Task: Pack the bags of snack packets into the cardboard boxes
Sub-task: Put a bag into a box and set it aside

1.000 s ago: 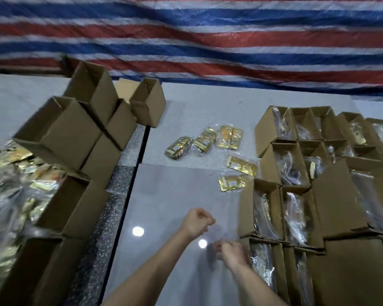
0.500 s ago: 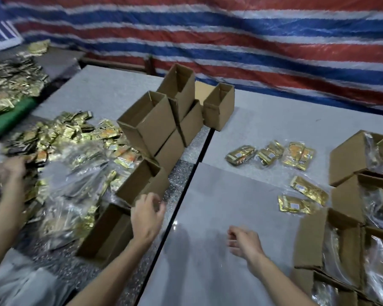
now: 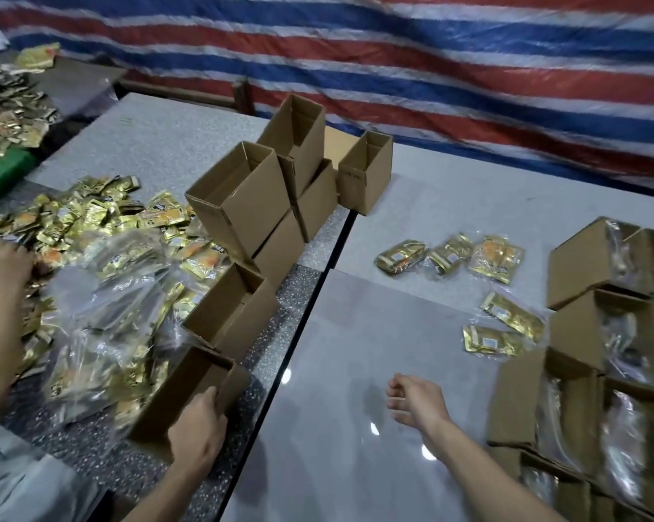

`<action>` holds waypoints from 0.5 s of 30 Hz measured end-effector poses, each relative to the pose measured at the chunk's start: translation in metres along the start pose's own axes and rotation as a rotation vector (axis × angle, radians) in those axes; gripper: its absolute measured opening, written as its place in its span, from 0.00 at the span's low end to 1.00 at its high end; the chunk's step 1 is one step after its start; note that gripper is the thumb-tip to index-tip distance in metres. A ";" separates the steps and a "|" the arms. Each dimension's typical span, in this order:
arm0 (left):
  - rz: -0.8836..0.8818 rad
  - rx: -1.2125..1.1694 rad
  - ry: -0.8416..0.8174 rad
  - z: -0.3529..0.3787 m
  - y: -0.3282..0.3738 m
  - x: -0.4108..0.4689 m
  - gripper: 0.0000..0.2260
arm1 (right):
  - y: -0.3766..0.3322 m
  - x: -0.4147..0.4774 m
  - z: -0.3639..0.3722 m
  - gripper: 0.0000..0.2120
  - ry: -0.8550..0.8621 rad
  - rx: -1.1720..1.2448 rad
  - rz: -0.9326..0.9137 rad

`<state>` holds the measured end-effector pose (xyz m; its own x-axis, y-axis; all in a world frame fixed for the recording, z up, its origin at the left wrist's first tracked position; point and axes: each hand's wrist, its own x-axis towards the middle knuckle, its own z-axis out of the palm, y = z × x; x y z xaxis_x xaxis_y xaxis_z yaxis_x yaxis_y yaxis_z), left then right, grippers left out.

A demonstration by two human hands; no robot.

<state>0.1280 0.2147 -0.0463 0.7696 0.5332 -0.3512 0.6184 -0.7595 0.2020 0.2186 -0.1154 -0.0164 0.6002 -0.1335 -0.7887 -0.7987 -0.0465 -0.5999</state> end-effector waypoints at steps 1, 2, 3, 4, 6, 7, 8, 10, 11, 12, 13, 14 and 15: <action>0.024 0.013 -0.012 0.002 0.005 -0.005 0.10 | 0.000 0.000 -0.002 0.09 0.004 0.002 0.002; 0.043 0.024 -0.022 0.005 0.010 -0.010 0.10 | 0.000 -0.001 -0.004 0.08 0.005 0.006 0.002; 0.059 0.028 -0.032 0.007 0.015 -0.015 0.10 | 0.001 -0.001 -0.006 0.08 0.005 0.014 0.002; 0.073 0.028 -0.042 0.010 0.021 -0.020 0.10 | 0.002 -0.002 -0.007 0.08 0.004 0.022 0.003; 0.101 0.020 -0.059 0.014 0.033 -0.029 0.11 | 0.004 -0.004 -0.011 0.08 0.009 0.037 0.003; 0.109 0.011 -0.072 0.016 0.040 -0.034 0.10 | 0.005 -0.005 -0.013 0.08 0.013 0.046 0.004; 0.112 -0.009 -0.083 0.017 0.047 -0.039 0.09 | 0.005 -0.005 -0.016 0.08 0.016 0.055 0.005; 0.132 -0.051 -0.093 0.019 0.063 -0.050 0.04 | 0.007 -0.007 -0.021 0.08 0.023 0.068 0.006; 0.153 -0.062 -0.100 0.021 0.072 -0.056 0.02 | 0.008 -0.008 -0.023 0.08 0.028 0.072 0.006; 0.183 -0.062 -0.111 0.022 0.080 -0.061 0.02 | 0.009 -0.009 -0.026 0.09 0.034 0.075 0.005; 0.222 -0.053 -0.123 0.024 0.088 -0.066 0.02 | 0.010 -0.010 -0.029 0.09 0.043 0.076 0.001; 0.269 -0.032 -0.135 0.025 0.097 -0.071 0.03 | 0.011 -0.011 -0.032 0.08 0.052 0.077 -0.007; 0.322 -0.003 -0.149 0.026 0.106 -0.074 0.04 | 0.013 -0.012 -0.035 0.08 0.060 0.076 -0.020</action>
<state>0.1321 0.0848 -0.0230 0.8936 0.2059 -0.3988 0.3483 -0.8786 0.3267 0.1991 -0.1490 -0.0103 0.6100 -0.1926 -0.7686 -0.7799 0.0255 -0.6254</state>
